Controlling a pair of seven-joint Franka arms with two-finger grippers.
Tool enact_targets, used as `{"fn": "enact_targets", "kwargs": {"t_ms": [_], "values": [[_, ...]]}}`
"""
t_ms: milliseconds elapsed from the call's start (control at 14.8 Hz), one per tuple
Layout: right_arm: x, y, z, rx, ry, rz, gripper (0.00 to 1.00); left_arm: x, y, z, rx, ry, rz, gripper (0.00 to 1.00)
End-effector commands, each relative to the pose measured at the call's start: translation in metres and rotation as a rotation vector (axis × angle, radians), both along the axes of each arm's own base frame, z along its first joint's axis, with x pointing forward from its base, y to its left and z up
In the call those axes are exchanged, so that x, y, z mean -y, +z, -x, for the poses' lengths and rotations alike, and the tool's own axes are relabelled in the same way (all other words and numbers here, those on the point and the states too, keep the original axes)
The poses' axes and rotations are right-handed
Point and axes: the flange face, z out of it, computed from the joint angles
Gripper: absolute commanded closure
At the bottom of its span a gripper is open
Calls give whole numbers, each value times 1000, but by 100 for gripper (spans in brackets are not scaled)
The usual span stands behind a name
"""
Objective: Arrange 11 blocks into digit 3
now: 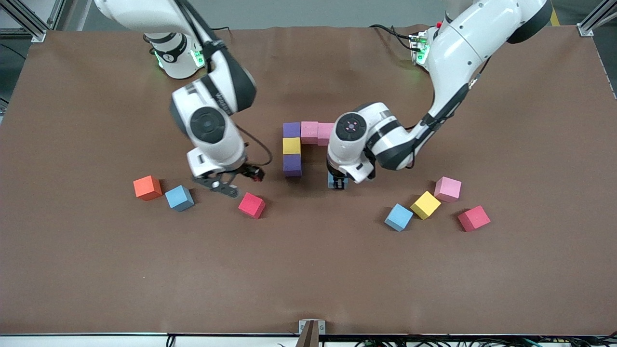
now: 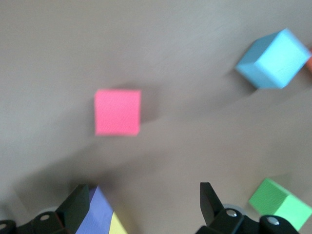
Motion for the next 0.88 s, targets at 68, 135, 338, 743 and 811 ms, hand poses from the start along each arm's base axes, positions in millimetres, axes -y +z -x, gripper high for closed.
{"fn": "enact_targets", "kwargs": {"t_ms": [68, 135, 338, 743, 811], "values": [[41, 21, -15, 1, -85, -7, 0, 29, -4, 30, -7, 0, 2, 39], [52, 26, -18, 1, -104, -5, 0, 33, -10, 36, -13, -5, -1, 39], [88, 30, -32, 10, -158, -4, 0, 41, -25, 44, -6, -5, -10, 39], [128, 30, -43, 18, -190, 47, 0, 55, -37, 52, 11, 25, 2, 39], [130, 29, -44, 19, -193, 49, 0, 56, -38, 53, 11, 23, 2, 39]]}}
